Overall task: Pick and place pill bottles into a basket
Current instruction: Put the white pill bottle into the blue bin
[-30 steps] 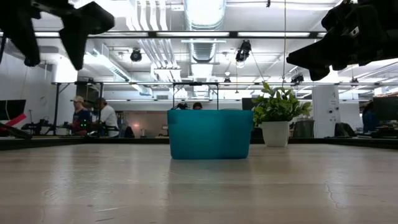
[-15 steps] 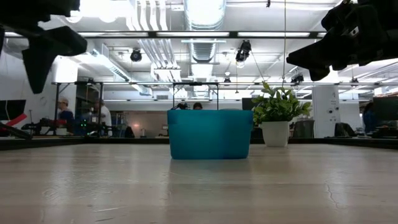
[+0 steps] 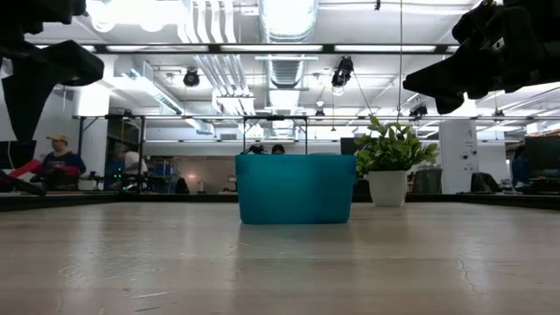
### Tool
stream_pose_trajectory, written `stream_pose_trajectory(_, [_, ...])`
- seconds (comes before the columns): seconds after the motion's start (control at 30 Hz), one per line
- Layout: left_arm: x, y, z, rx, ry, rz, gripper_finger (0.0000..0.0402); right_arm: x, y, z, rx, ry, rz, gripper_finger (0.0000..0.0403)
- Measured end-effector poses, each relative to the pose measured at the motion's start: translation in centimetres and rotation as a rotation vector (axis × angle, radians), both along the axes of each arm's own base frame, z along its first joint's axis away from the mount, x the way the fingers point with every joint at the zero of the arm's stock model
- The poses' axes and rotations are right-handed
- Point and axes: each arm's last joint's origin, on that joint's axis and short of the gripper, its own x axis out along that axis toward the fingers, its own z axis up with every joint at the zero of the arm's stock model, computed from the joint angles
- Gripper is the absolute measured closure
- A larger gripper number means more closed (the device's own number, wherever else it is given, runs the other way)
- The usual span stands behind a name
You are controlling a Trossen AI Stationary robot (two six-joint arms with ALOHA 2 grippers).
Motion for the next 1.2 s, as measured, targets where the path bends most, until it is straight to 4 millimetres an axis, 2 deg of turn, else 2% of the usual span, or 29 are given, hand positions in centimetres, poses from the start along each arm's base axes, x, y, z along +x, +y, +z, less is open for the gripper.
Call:
stream_pose_trajectory(0.23, [-0.1, 0.1, -0.2, 0.02, -0.003, 0.0, 0.0167, 0.0, 0.0, 0.0, 0.0, 0.0, 0.0, 0.0339])
stream_pose_trajectory(0.47, [-1.1, 0.8, -1.6, 0.042, 0.034, 0.02, 0.0167, 0.0, 0.0, 0.0, 0.0, 0.001, 0.0, 0.0339])
stream_pose_trajectory(0.8, [-2.2, 1.6, -2.4, 0.016, 0.014, 0.053, 0.0167, 0.0, 0.0, 0.0, -0.002, 0.001, -0.015, 0.0339])
stream_pose_trajectory(1.2, [-2.2, 1.6, -3.4, -0.021, 0.005, 0.066, 0.0167, 0.0, -0.1, 0.0, -0.003, 0.002, -0.023, 0.0339])
